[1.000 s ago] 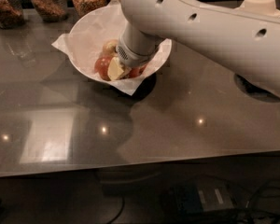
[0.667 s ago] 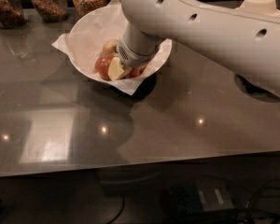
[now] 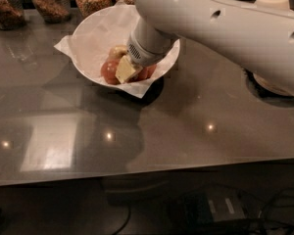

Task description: Pick apple from white bowl

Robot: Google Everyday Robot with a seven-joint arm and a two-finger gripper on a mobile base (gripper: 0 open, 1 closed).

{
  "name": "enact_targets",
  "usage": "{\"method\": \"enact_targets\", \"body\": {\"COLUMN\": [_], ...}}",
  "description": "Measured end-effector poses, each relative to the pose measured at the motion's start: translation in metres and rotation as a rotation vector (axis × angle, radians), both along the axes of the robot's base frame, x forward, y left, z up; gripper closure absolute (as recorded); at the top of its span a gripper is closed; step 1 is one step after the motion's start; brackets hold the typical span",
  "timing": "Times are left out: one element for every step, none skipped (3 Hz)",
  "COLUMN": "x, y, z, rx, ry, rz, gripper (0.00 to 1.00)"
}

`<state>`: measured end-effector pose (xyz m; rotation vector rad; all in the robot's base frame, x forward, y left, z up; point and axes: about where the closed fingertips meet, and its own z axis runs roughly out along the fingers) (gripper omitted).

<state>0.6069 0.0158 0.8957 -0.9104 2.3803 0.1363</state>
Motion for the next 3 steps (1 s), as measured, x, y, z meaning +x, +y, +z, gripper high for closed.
{"method": "enact_targets", "body": {"x": [-0.002, -0.002, -0.004], "y": [-0.006, -0.014, -0.024], "z": [0.02, 0.043, 0.063], "rx": [0.013, 0.028, 0.078], "ry": [-0.05, -0.082, -0.05], "rz": [0.048, 0.128, 0.234], "gripper": [1.0, 1.0, 1.0]}}
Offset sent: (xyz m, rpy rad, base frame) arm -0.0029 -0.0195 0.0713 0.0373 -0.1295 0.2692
